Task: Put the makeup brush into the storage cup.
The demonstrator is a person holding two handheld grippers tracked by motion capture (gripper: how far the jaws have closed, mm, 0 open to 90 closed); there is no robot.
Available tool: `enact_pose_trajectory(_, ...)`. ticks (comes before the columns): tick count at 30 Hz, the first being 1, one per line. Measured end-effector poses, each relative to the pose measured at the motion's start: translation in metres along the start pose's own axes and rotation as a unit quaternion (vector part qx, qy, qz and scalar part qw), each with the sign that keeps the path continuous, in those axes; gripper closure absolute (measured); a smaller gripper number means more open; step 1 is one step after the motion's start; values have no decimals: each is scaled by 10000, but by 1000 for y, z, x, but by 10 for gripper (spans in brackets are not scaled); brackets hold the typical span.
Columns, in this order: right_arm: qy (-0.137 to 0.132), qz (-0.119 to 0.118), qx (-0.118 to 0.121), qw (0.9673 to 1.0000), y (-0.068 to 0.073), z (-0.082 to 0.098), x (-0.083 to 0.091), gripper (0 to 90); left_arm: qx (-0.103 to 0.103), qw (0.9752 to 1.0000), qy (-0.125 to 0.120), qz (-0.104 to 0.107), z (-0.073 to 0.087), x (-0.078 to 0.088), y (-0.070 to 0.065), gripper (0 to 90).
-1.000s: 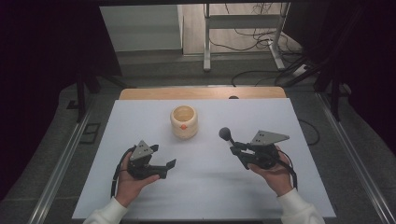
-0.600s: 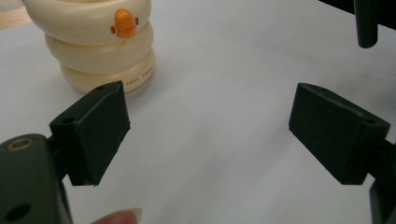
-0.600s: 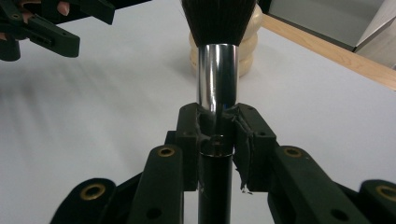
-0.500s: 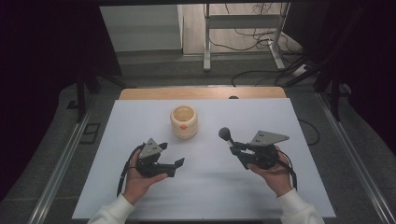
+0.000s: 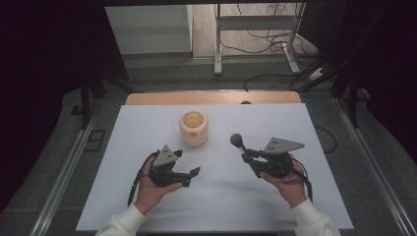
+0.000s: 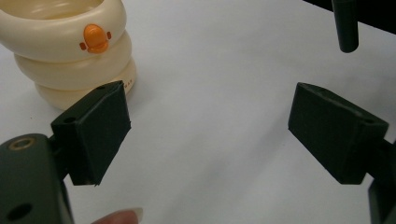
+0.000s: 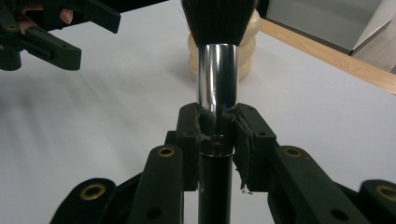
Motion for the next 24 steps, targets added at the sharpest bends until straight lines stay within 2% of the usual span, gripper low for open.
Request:
enact_pose_trajectory(12,-151,1,-51,9999,4,-11,-6,727,-10,10000,40,-30,2,0,1,135)
enact_pose_trajectory(21,-200,22,-171,9997,1,-13,-7,727,-45,9999,134,-88,6,3,2,135)
enact_pose_trajectory(24,-236,53,-191,9995,0,-14,-5,727,11,9999,112,-89,10,5,5,141)
Point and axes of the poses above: each handheld gripper's, and its own axes: x roughly backward along the jaws, z roughly out of its underside, y roughly to its left, the point moved 5 cm from there along -x, roughly forward along the jaws, and after that the axes turned 14 degrees about y, right-handed, at the moved point
